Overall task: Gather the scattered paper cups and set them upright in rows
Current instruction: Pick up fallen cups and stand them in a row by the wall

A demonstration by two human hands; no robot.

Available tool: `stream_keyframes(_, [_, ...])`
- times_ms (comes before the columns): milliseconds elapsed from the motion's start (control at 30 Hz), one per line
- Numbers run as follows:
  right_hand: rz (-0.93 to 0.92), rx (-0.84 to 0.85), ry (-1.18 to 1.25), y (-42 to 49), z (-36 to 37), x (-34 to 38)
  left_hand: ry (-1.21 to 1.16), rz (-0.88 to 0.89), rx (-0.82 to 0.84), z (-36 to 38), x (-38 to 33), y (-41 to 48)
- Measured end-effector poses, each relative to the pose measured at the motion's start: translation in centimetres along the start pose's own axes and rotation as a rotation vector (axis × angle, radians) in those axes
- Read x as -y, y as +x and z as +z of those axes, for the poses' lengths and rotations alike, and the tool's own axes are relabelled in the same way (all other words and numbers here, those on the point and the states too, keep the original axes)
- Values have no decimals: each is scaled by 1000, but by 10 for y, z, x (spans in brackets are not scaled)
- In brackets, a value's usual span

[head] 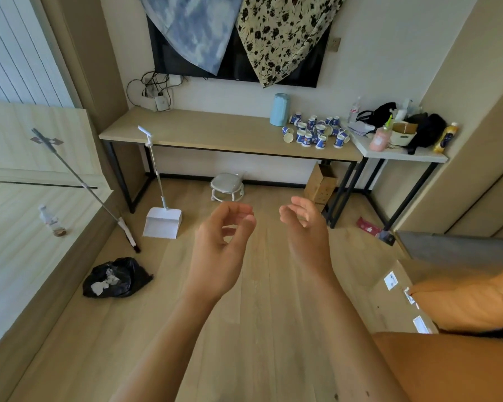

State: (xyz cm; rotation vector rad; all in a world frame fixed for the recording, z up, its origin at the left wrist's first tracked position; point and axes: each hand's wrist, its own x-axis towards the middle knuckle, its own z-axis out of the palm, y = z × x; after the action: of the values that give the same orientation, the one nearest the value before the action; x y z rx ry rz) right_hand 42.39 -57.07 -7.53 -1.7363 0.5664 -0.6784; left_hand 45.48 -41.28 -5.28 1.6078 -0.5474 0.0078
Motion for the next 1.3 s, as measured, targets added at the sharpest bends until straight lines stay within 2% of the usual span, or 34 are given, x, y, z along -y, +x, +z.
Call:
stream_keyframes(400, [49,-57,27,176,53,-32,20,-24,95,31,63,181])
stream_keyframes(867, [25,21,60,454,70,-67,51,49,28,135,113,417])
stream_keyframes(1300, [113,43,14,621,120,-108,6,-70,48,179,187,592])
